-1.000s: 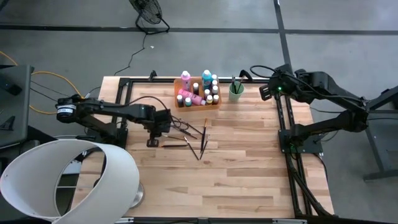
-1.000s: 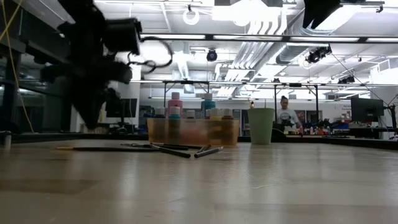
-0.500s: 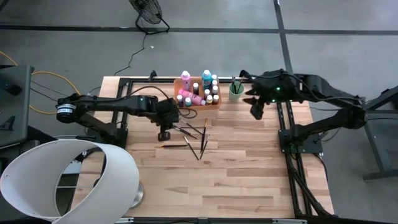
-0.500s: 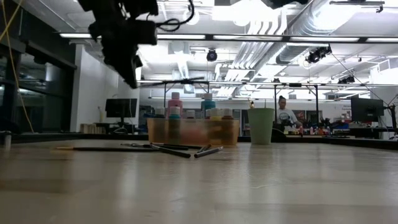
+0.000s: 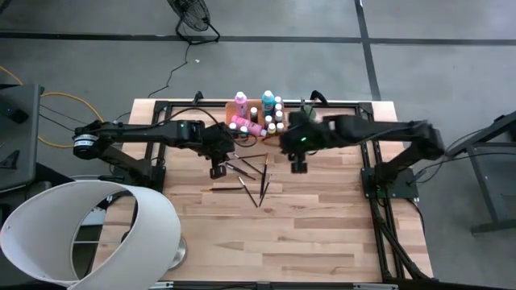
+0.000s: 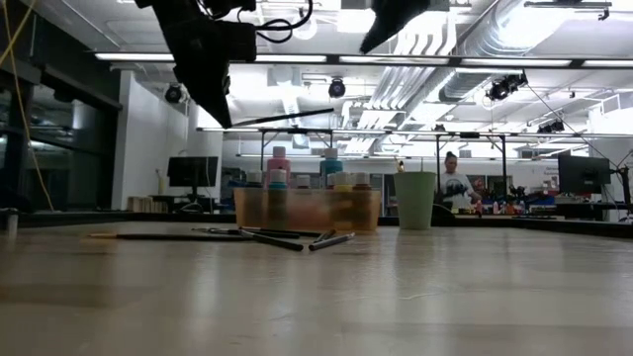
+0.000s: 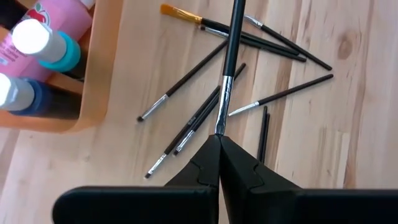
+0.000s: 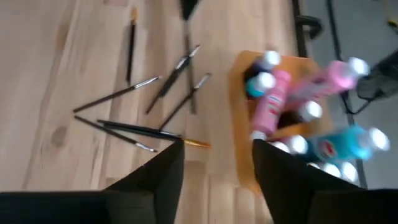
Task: Pick & Place Paint Supplies
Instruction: Put the silver paint brush into the green cup
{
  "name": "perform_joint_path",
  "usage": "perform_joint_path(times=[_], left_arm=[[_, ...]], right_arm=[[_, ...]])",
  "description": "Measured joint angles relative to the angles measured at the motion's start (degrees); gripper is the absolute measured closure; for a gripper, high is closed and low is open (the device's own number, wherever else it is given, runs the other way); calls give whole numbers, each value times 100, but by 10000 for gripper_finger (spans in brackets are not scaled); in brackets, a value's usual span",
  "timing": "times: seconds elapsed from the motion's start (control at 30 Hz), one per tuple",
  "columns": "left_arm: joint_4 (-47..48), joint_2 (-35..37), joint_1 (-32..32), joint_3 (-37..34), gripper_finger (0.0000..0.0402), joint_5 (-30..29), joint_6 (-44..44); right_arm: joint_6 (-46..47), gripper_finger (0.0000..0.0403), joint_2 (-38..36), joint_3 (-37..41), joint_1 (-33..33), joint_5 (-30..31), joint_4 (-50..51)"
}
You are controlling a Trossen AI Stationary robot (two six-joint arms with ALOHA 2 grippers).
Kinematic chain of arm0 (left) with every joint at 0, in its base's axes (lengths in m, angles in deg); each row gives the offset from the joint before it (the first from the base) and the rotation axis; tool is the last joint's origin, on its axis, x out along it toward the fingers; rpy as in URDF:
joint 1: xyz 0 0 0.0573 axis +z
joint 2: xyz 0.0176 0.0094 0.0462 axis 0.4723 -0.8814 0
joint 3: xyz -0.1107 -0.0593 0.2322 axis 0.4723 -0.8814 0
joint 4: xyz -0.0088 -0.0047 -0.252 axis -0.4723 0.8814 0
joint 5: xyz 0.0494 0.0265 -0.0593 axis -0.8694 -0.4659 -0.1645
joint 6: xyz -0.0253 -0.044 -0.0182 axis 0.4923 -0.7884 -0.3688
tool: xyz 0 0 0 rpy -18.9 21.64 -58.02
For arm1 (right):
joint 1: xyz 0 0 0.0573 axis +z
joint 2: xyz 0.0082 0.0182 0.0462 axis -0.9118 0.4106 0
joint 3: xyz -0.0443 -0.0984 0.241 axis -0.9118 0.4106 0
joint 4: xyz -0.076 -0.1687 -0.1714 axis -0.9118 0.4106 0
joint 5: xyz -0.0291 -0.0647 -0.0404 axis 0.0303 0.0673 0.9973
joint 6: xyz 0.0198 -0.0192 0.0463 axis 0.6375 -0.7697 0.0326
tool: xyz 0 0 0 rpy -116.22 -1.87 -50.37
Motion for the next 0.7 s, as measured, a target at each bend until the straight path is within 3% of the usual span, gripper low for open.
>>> perform_joint_path(times=[0.13,0.33,0.7], left_arm=[[-25,0,0,0,401,-4,-127],[-23,0,2,0,401,-4,-278],[-81,2,7,1,401,40,-1007]], right_arm=[[-448,181,644,-178,236,176,-310],[-1618,156,1469,-390,553,1450,-1238],[-2303,170,2089,-414,583,1437,-2448]])
